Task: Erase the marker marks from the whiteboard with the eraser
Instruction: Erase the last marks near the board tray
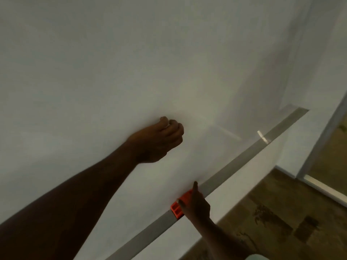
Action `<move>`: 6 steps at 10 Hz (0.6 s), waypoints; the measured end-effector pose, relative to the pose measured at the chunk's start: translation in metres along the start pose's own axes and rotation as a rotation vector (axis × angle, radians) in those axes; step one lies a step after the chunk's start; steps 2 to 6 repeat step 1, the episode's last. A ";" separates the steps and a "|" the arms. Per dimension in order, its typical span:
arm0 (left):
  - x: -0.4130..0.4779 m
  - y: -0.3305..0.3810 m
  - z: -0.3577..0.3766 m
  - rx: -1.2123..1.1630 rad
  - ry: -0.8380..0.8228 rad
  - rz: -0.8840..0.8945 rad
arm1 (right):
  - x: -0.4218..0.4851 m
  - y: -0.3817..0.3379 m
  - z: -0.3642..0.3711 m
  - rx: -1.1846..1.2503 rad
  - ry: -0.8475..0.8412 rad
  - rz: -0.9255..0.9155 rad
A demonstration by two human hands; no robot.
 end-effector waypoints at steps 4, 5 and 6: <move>0.003 -0.007 -0.003 -0.030 -0.009 -0.056 | 0.008 -0.012 -0.031 -0.117 0.071 -0.120; 0.003 -0.007 -0.003 -0.030 -0.009 -0.056 | 0.008 -0.012 -0.031 -0.117 0.071 -0.120; 0.003 -0.007 -0.003 -0.030 -0.009 -0.056 | 0.008 -0.012 -0.031 -0.117 0.071 -0.120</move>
Point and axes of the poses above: each hand's wrist, its own x-axis towards the middle knuckle, its own z-axis out of the palm, y = z × x, the point moved 10 cm from there along x, towards the middle knuckle, and after that the axes turned 2 degrees about -z, right-handed, at the moved point
